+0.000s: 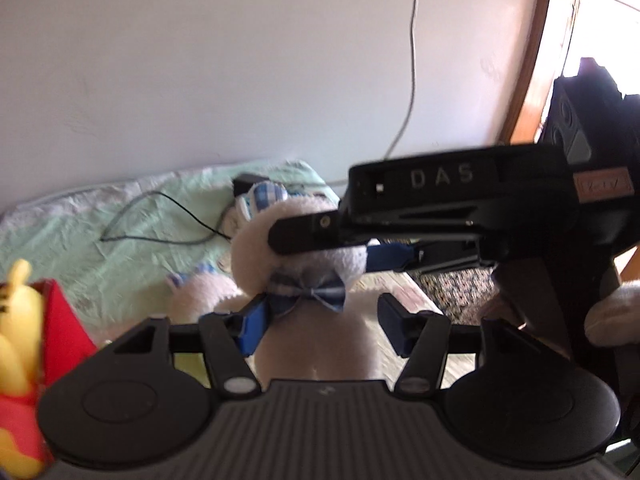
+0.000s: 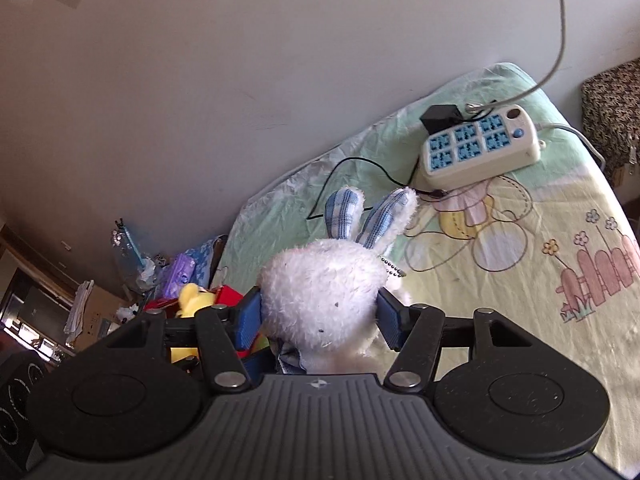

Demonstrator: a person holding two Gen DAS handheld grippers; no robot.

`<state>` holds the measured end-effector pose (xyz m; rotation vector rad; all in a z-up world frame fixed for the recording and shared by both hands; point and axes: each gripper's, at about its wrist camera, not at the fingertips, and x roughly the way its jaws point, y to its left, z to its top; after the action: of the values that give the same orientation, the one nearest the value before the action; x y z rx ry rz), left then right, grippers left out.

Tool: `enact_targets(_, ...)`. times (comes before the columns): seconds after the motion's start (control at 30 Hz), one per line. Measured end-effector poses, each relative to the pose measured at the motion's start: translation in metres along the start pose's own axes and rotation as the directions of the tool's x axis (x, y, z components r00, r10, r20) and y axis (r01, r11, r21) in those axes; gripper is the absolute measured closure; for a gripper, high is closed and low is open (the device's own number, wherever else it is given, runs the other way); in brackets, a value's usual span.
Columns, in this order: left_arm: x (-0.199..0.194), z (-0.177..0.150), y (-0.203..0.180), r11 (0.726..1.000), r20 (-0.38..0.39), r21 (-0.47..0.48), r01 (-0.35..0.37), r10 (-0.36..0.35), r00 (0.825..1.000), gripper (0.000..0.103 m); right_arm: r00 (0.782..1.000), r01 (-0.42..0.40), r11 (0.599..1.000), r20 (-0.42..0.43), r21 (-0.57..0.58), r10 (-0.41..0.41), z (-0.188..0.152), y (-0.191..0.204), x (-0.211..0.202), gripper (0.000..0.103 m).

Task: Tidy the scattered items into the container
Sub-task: 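Carry the white bunny with the right tool over the red box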

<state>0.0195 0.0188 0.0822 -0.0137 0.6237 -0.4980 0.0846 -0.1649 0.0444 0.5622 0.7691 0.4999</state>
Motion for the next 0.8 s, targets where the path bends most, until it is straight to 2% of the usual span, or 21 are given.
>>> enact_targets(0.23,-0.05,0.005,0.036,0.998,0.095,-0.039,-0.045,0.049,0.994,0.043,0.997,-0.076,0.994,0.028,-0.077,0.079,-0.003,0.059,0.011,0.042)
enact_targets(0.4,-0.085,0.005,0.073,0.997,0.14,-0.032,-0.071,0.075,0.987,0.043,0.993,-0.096,0.986,0.055,-0.139,0.105,-0.014,0.111,0.023,0.042)
enact_targets(0.6,-0.12,-0.007,0.137,0.994,0.136,-0.023,-0.111,0.113,0.984,0.043,0.993,-0.088,0.974,0.065,-0.21,0.103,-0.042,0.179,0.065,0.042)
enact_targets(0.8,-0.141,-0.024,0.202,0.985,0.085,-0.004,-0.172,0.172,0.981,0.043,0.991,-0.069,0.952,0.087,-0.297,0.099,-0.081,0.238,0.122,0.042)
